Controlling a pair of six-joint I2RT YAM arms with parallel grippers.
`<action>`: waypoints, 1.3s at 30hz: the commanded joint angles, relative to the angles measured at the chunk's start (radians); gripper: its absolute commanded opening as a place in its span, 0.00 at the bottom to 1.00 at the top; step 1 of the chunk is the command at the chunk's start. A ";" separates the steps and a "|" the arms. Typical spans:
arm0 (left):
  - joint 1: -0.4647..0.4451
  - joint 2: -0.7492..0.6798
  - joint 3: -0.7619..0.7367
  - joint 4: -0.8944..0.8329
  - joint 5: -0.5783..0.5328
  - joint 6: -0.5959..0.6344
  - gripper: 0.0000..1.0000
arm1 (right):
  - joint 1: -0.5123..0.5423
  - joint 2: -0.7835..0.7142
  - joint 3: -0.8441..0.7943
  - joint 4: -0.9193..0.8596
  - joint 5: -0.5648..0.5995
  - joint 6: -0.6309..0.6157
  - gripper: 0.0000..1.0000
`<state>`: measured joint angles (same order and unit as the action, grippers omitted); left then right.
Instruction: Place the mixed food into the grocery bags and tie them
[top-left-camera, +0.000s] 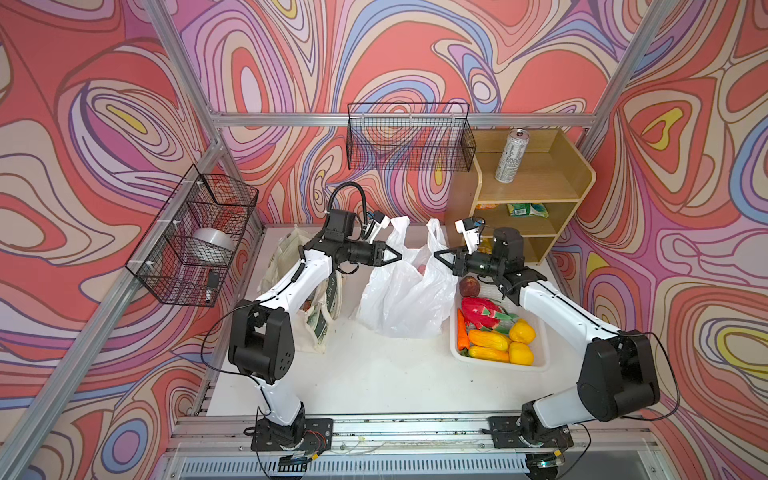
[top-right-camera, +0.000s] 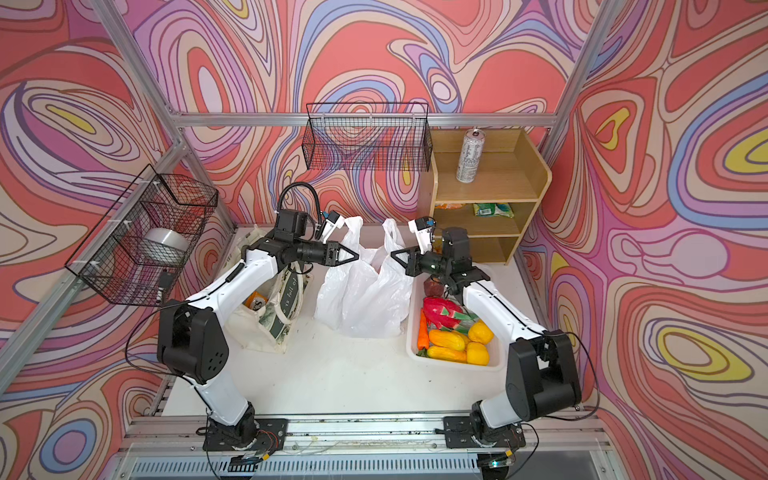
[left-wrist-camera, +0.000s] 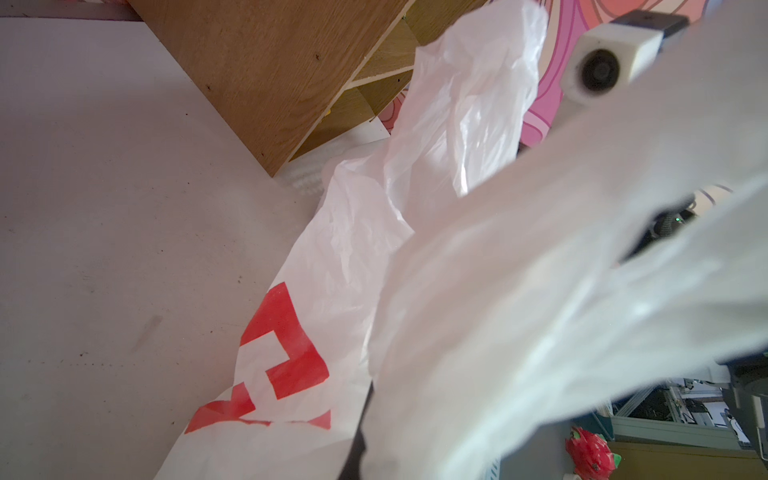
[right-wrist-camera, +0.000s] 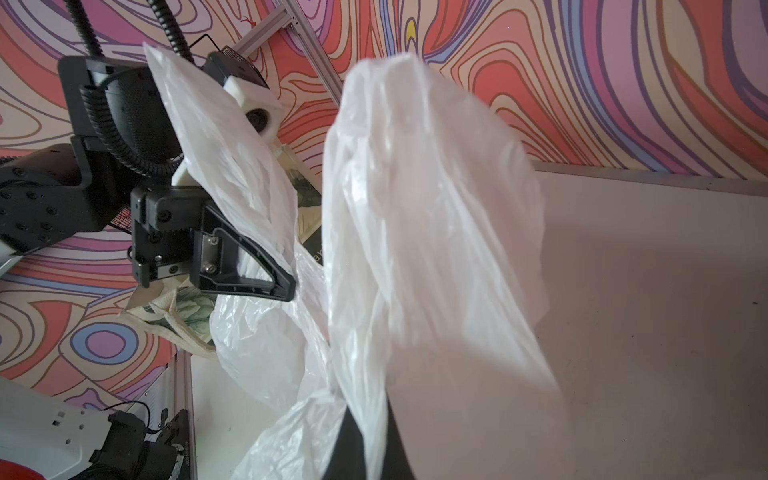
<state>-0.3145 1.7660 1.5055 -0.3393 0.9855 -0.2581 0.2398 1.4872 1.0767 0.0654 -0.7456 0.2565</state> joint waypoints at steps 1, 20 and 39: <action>-0.002 -0.035 -0.007 0.031 -0.026 -0.065 0.00 | -0.001 -0.031 0.005 0.012 0.023 0.010 0.00; -0.006 -0.059 -0.021 0.240 -0.124 -0.625 0.00 | 0.000 -0.196 -0.084 0.048 0.167 0.070 0.00; -0.093 -0.035 0.100 0.126 -0.162 -0.729 0.00 | 0.096 -0.037 0.084 -0.205 0.078 -0.169 0.00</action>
<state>-0.3759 1.7252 1.5322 -0.1688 0.8291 -0.9844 0.3267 1.4387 1.1339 -0.0822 -0.6594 0.1482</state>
